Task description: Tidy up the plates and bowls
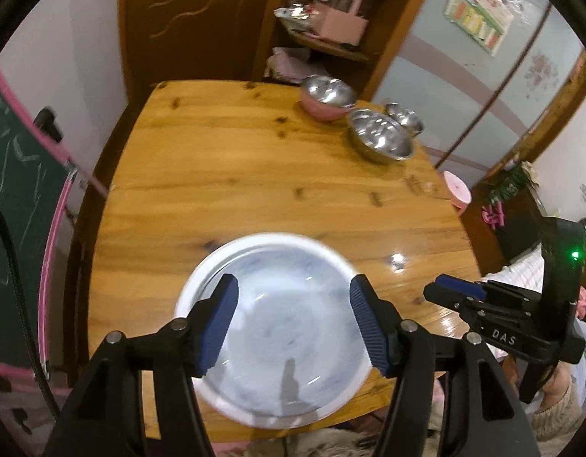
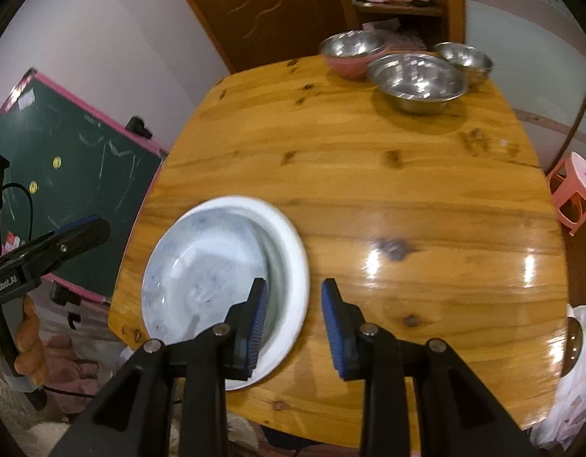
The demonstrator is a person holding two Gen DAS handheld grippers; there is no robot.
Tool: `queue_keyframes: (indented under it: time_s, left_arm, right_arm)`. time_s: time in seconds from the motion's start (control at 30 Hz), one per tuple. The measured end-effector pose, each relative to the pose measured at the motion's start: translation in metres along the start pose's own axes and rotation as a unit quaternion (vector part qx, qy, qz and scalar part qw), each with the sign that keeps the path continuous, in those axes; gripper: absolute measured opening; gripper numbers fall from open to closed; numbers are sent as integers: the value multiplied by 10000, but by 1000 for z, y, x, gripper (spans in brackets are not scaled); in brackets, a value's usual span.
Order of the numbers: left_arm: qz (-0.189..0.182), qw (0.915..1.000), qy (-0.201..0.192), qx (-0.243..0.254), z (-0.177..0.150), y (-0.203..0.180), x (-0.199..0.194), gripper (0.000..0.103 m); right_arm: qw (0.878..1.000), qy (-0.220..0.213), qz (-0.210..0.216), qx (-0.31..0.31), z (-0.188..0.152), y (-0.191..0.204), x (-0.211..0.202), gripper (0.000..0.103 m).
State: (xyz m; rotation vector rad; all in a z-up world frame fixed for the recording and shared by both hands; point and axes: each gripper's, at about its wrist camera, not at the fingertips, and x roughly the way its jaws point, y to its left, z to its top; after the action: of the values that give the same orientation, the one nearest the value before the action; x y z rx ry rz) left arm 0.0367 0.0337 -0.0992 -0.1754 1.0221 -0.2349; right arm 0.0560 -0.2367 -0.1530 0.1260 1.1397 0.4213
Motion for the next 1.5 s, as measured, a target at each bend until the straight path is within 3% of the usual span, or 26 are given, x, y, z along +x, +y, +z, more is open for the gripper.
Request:
queue_keyframes:
  time_s: [0.37,0.57,0.67,0.93,1.13,1.27,1.5]
  left_arm:
    - [-435,9981,-268,349,82,-87,-5,60]
    - [-388,9971,-414,507,123,-121,12,65]
    - [-274,9974,-367,565,146,-132,40,65]
    - [-129,9992,142,365,190,-133,134,65]
    - [-132,9986,515,-54,210,-117,206,65]
    - [56,9971,721,-228,219,-109,251,65]
    - [203,9951,953,-166,226,-106,294,63]
  right_arm:
    - [9983,-445,-360,102,57,-61,-83,29]
    - [9972,-567,-488,95,90,-84,-102,29]
    - [9968,-587,-486,243,108,-100,-100,29]
    - [9961,-280,-441,705,158,-151,-55,29]
    - [9942,-50,-368,1011,189,-187,-6,29]
    - [9923,125,-227,1210,202,-206,27,29]
    - [9911,378,-206,1263,223,-221,69,29]
